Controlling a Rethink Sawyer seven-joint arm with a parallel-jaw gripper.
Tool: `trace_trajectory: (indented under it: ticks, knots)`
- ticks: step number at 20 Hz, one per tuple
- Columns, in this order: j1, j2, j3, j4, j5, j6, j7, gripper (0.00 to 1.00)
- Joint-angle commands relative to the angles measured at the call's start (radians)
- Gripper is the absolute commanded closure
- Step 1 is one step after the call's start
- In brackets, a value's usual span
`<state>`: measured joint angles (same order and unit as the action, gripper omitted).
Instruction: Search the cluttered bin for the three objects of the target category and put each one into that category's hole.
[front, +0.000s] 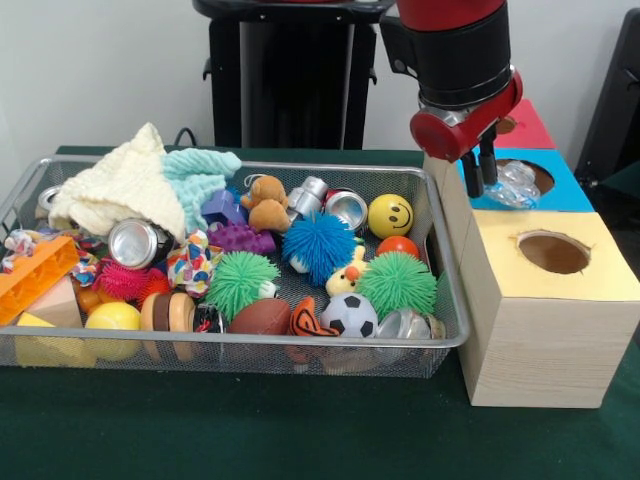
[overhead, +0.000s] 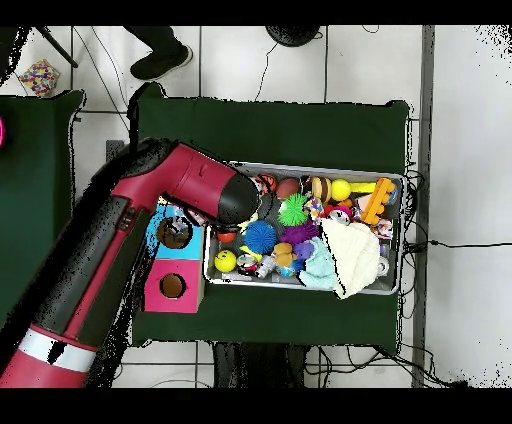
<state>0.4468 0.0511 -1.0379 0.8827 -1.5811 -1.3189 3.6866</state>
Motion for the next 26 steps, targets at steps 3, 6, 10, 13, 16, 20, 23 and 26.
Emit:
trace_trajectory:
  ticks: [3,6,10,13,16,20,23,26]
  knots:
    - [0.018,0.057,0.182,0.004,0.012,-0.138,0.242,1.00]
    - [0.026,0.062,0.177,0.010,0.010,-0.141,0.243,1.00]
    - [0.031,0.066,0.173,0.013,0.007,-0.150,0.248,1.00]
    - [0.034,0.067,0.172,0.017,0.006,-0.152,0.250,1.00]
    - [0.036,0.074,0.171,0.017,0.003,-0.152,0.246,1.00]
    - [0.036,0.082,0.167,0.015,-0.002,-0.156,0.246,1.00]
    - [0.036,0.084,0.164,0.015,-0.009,-0.171,0.248,1.00]
    - [0.037,0.090,0.160,0.011,-0.019,-0.184,0.247,1.00]
